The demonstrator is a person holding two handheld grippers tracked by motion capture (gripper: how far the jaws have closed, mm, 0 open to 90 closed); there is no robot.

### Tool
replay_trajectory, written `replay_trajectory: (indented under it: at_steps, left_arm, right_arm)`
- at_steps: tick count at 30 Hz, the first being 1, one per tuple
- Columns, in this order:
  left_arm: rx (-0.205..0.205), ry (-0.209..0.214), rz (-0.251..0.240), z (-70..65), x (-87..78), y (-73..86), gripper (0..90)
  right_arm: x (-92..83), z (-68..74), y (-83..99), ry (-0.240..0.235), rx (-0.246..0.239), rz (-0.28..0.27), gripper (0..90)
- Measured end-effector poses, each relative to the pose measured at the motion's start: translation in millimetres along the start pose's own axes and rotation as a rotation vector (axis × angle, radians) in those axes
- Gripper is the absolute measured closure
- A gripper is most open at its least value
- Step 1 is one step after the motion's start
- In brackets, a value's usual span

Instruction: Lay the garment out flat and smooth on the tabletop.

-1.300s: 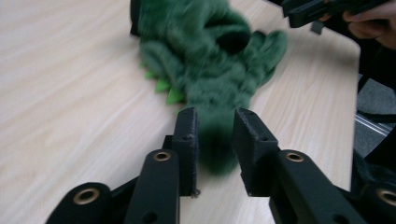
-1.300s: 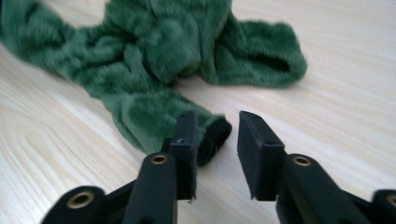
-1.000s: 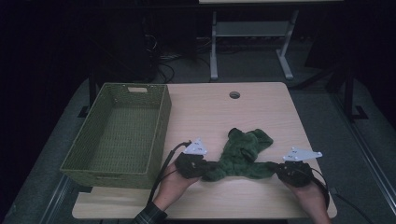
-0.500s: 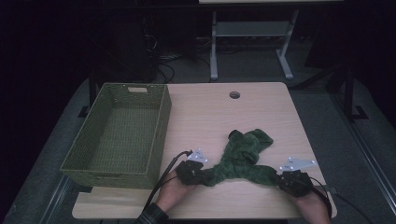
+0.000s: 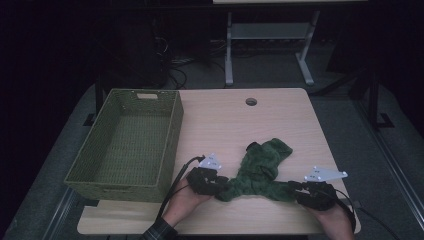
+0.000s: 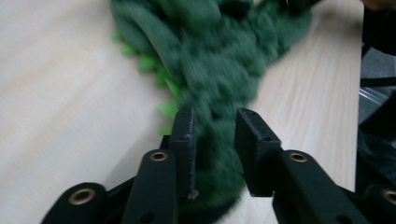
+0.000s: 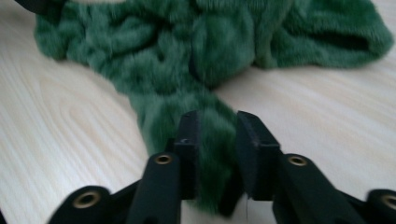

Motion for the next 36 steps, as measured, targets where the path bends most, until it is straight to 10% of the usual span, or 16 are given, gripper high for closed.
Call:
replay_trajectory:
  at_steps: [14,36]
  left_arm:
    - [0.023,-0.024,-0.074,41.4,18.9,-66.7,56.9]
    - [0.018,0.044,-0.078,65.1,53.0,-107.1,49.9]
  right_arm:
    - [28.0,10.7,-25.1,-0.037,-0.001,0.033,64.4]
    - [42.7,-5.3,-34.2,0.056,-0.031,0.054,83.1]
Point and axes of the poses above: each handheld gripper's, and its own axes: x roughly forward along the jaws, y roughly out of its underside, z roughly to its left, the point moved 9 cm from there along x, roughly forward along the jaws, and after that the axes turned 11 degrees about z, right-handed, at the moved point
